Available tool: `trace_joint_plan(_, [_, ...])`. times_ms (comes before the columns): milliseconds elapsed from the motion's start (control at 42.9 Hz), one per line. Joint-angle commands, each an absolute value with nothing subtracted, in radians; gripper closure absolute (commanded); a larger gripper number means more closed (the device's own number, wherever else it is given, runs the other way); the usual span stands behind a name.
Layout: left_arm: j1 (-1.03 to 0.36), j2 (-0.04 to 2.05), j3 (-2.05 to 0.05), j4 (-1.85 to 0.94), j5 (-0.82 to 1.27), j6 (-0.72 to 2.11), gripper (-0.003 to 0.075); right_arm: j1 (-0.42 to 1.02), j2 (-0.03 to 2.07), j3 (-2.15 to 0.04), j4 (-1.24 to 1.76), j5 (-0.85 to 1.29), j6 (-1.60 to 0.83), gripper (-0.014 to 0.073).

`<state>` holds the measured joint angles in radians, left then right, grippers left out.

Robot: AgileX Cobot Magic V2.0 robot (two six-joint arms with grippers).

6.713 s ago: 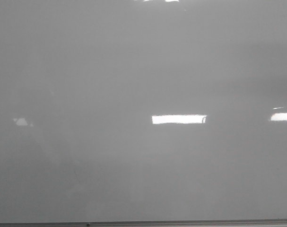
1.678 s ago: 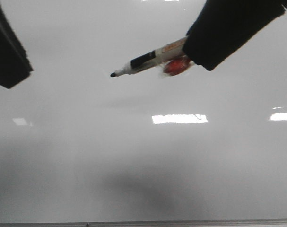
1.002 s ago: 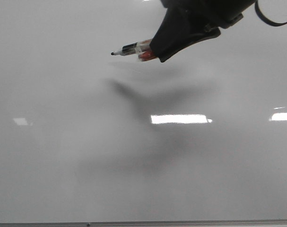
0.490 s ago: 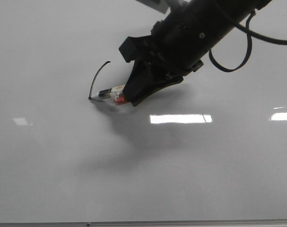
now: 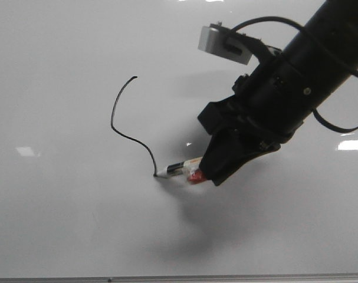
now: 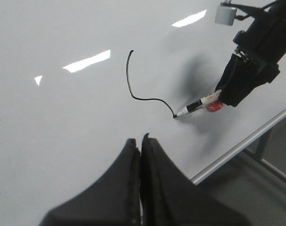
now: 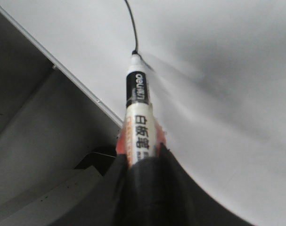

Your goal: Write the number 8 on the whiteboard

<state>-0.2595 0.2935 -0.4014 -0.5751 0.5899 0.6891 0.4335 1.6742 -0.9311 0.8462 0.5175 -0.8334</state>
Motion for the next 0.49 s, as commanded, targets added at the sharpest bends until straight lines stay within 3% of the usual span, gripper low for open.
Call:
trace_joint_plan(0, [-0.256,0.303,-0.429,-0.608,0.522,0.685,0.0741,0.463,1.677,-0.967,0.883,0.43,-0.826,0.0653])
trace_joint_plan(233, [-0.256,0.303,-0.429,-0.608,0.522,0.685,0.0741,0.555,1.764,-1.108,0.918,0.43,-0.826,0.0653])
trace_joint_plan(466, [-0.256,0.303,-0.429,-0.608,0.522,0.685,0.0741,0.514,1.709,-1.122,0.919,0.43,-0.826,0.0653])
